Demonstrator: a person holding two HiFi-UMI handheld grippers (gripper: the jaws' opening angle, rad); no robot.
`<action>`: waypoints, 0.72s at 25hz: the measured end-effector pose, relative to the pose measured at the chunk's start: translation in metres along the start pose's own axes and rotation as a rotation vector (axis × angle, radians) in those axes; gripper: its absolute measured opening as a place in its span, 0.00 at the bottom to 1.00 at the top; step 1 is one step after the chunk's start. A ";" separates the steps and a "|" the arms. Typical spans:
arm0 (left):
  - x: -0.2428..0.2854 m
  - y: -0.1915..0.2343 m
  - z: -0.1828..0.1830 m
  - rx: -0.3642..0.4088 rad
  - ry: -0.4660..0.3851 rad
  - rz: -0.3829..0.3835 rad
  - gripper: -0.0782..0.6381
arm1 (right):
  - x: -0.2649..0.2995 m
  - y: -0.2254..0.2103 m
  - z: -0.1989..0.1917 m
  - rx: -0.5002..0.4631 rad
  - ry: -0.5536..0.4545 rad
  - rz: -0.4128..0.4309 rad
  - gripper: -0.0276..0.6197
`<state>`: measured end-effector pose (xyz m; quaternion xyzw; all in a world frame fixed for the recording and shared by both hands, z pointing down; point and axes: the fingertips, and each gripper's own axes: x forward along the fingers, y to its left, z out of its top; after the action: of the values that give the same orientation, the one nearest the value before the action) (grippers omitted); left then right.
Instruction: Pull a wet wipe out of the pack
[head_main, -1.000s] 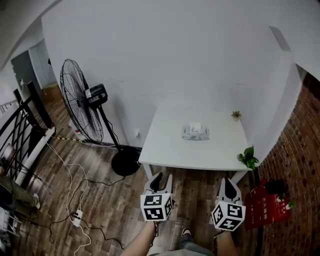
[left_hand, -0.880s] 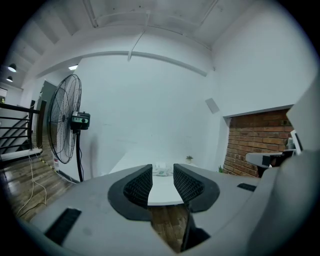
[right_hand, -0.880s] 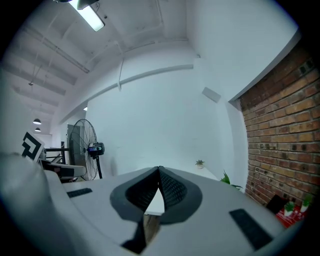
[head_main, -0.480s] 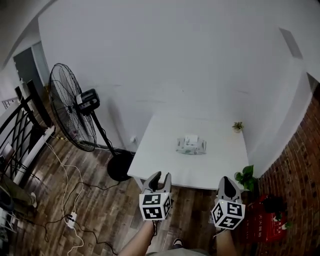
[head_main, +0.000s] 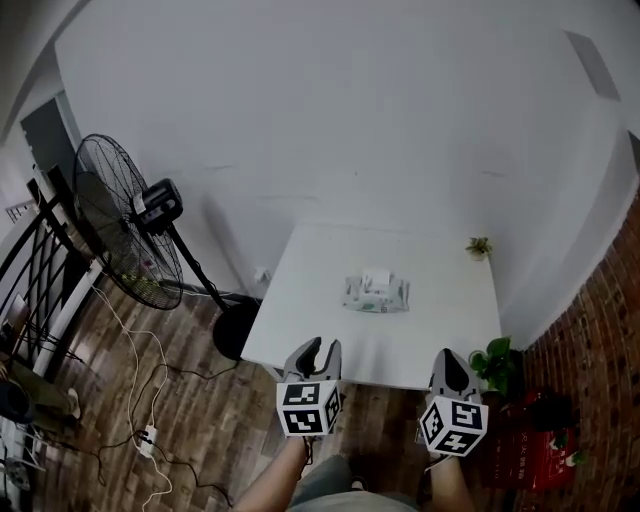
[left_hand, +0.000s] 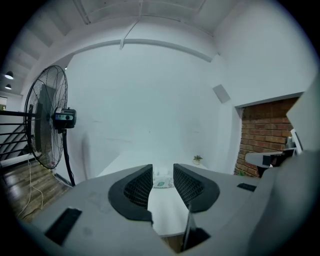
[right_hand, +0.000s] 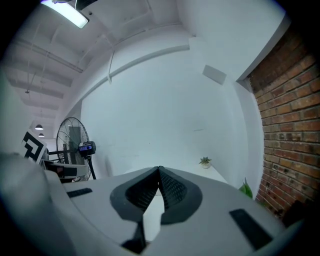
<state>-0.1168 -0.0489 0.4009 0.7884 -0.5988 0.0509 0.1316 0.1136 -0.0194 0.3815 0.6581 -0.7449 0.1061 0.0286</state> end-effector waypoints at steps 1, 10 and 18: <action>0.006 0.000 0.001 0.000 0.001 -0.001 0.29 | 0.005 -0.002 0.000 0.001 0.003 -0.002 0.04; 0.085 0.019 0.018 -0.013 -0.007 -0.027 0.29 | 0.073 -0.011 0.019 -0.016 -0.001 -0.023 0.04; 0.170 0.042 0.057 -0.014 -0.026 -0.074 0.29 | 0.156 -0.006 0.057 -0.062 -0.026 -0.047 0.04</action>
<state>-0.1146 -0.2327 0.3927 0.8095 -0.5714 0.0316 0.1310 0.1041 -0.1833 0.3547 0.6755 -0.7324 0.0737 0.0418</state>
